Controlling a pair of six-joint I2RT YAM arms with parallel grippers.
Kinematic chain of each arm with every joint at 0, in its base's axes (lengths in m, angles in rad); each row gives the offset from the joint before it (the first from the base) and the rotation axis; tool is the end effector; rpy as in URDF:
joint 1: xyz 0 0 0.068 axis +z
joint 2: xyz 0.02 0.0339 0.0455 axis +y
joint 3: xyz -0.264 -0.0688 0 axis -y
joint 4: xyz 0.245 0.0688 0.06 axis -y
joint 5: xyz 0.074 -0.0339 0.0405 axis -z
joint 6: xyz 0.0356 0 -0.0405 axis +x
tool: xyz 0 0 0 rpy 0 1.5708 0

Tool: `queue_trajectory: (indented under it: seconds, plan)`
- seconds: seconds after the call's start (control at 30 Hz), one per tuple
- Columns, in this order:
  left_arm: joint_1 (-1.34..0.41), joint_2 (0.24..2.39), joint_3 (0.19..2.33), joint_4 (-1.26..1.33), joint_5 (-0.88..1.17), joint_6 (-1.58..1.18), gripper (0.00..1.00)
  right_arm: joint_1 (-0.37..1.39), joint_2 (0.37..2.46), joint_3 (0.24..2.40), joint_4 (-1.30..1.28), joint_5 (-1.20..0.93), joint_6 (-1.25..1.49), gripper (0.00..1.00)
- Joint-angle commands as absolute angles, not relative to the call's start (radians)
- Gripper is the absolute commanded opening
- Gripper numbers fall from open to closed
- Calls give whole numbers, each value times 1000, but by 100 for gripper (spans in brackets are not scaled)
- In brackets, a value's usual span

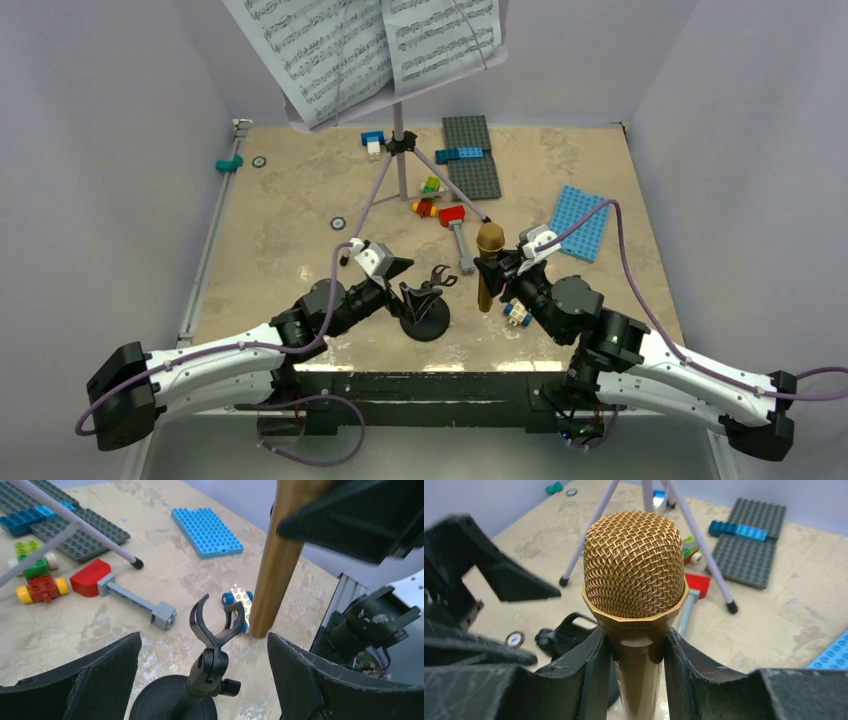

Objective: Pack up the instrument practice props

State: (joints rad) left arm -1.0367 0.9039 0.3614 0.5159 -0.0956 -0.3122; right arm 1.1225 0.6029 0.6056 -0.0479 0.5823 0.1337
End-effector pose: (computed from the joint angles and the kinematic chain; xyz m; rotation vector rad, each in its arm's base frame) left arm 0.1083 -0.1764 0.2429 0.5231 1.6014 -0.9604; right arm 0.0831 0.1276 0.3192 -0.3488 1.5939 0.5006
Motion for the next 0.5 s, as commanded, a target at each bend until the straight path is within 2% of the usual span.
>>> queue_trajectory:
  seconds: [0.0, 0.1, 0.23, 0.47]
  plan:
    - [-1039, 785, 410, 465, -186, -381, 100, 1109, 574, 654, -157, 416, 276, 0]
    - [-1036, 671, 424, 388, -173, -422, 100, 1059, 571, 711, -184, 227, 353, 0]
    - [-1026, 588, 455, 389, 100, -421, 100, 1021, 613, 799, -153, 52, 411, 0]
    - [-1026, 675, 573, 393, 349, -469, 100, 1017, 748, 964, -54, -143, 460, 0]
